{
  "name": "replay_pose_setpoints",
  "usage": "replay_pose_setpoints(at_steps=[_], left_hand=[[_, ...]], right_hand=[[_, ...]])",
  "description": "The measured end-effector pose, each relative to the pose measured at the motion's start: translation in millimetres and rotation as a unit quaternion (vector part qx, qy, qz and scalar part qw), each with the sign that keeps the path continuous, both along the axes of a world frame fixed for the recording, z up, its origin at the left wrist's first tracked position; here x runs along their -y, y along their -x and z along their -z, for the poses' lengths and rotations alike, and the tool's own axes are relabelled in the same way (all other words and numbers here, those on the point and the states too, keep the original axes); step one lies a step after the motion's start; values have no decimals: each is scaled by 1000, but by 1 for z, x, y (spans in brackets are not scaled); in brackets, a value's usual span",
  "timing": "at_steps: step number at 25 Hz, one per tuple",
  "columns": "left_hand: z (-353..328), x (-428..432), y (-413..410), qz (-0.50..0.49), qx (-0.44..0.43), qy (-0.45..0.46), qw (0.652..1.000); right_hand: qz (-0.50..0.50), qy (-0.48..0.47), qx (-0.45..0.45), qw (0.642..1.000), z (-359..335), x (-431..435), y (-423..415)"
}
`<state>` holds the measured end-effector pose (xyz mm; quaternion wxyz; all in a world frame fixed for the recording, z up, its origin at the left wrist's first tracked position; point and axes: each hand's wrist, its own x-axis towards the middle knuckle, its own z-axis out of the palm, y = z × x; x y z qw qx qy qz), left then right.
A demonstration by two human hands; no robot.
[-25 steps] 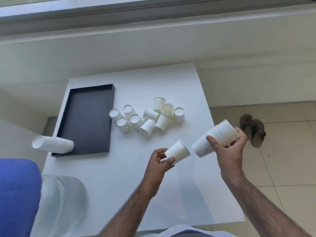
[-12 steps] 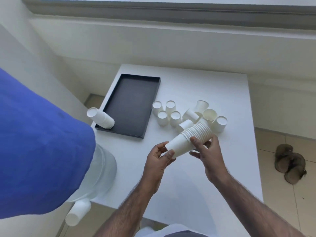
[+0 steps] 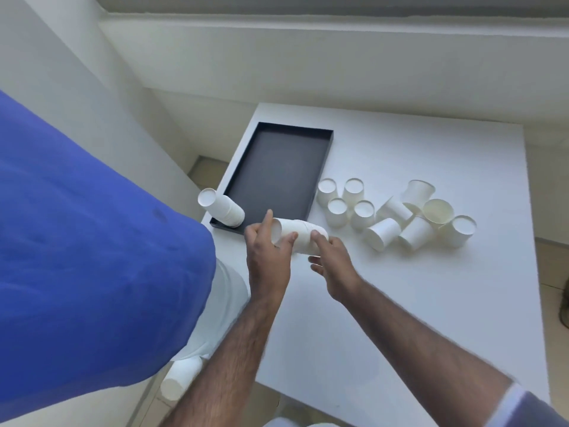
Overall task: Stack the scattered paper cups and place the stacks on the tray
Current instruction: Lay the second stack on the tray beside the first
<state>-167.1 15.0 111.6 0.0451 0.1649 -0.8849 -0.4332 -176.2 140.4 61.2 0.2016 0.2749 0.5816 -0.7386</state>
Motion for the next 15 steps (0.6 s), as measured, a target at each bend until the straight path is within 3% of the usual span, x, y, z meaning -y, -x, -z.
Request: replay_pose_setpoints(at_steps=[4, 10, 15], left_hand=[[9, 28, 50, -32, 27, 56, 998], [37, 61, 92, -100, 63, 72, 990], [54, 65, 105, -124, 65, 67, 988]], right_hand=[[-57, 73, 53, 994, 21, 42, 64], [-137, 47, 97, 985, 46, 83, 131], [-110, 39, 123, 986, 58, 106, 157]])
